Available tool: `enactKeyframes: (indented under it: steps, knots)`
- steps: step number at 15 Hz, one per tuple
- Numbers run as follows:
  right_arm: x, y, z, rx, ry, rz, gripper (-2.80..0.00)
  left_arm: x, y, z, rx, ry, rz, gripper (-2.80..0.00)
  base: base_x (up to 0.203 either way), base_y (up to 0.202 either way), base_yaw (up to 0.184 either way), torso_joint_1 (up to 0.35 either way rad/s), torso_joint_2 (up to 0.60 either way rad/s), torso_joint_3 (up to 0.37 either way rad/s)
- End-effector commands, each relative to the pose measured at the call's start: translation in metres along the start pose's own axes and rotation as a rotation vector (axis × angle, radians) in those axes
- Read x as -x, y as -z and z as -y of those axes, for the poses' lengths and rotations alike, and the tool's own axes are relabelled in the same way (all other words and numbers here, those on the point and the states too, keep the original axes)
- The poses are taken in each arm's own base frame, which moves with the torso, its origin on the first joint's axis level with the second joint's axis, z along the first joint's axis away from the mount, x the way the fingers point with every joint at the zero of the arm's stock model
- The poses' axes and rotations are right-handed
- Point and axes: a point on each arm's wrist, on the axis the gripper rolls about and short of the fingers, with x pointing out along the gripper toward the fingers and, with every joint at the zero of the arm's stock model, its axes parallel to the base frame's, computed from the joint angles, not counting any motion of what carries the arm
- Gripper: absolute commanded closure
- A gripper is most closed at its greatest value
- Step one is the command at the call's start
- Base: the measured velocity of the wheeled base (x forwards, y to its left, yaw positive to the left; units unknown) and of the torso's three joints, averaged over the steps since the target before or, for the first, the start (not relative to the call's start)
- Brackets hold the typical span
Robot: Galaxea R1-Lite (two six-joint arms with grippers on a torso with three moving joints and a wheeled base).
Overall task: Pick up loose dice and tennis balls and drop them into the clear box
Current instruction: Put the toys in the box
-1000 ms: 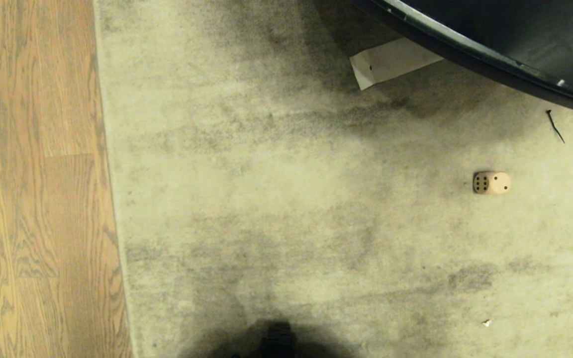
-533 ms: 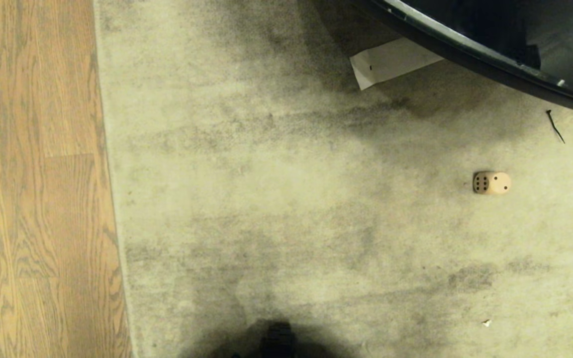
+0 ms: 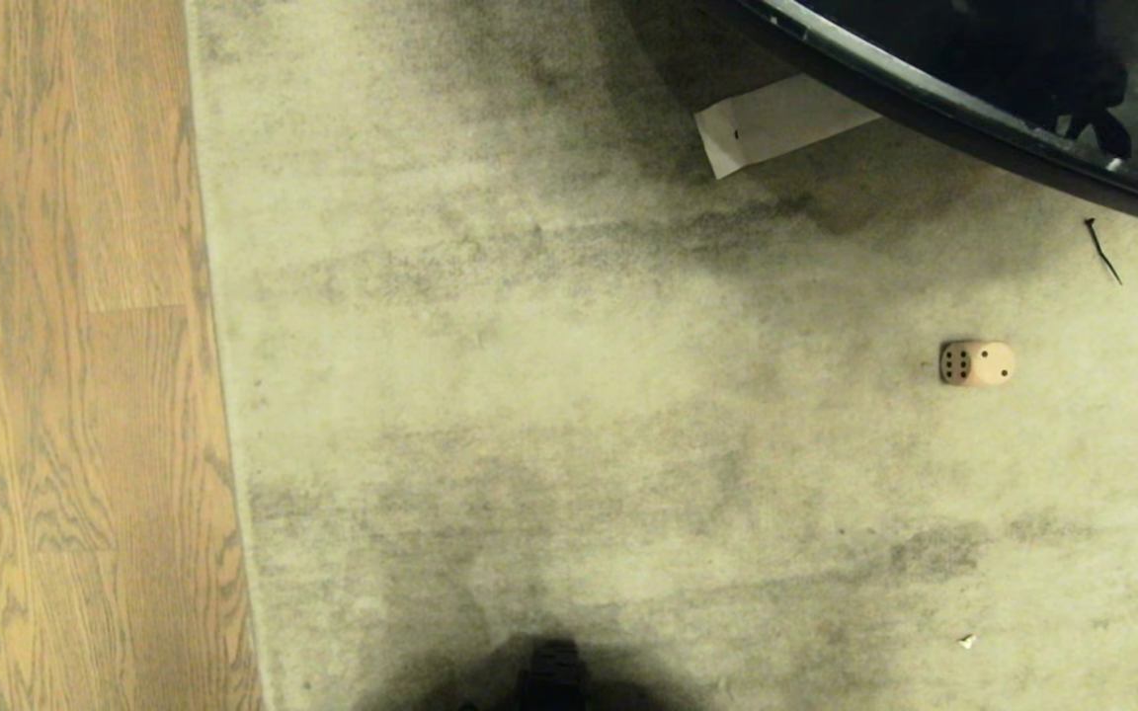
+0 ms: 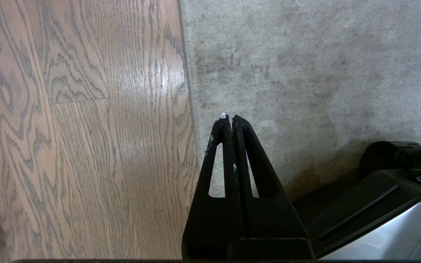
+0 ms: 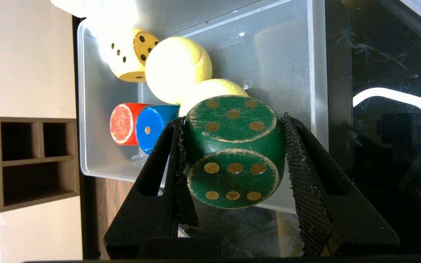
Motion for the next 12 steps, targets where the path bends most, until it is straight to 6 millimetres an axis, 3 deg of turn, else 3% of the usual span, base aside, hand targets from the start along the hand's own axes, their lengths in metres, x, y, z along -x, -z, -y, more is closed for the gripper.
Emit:
enactKeyframes:
  steps: [1,12]
  knots:
    - [-0.0017,-0.0003,0.0014,-0.002,-0.006,-0.001,0.00,-0.0002,0.0008,0.0000,0.000,0.000,-0.002,0.00,0.000,0.000,0.000,0.000,0.00,0.000]
    - [-0.0020,-0.0045,-0.0017,0.033,-0.039,0.029,0.00,-0.0002,0.0009,0.0000,0.000,0.000,-0.004,0.00,0.000,0.000,0.000,0.000,0.00,0.000]
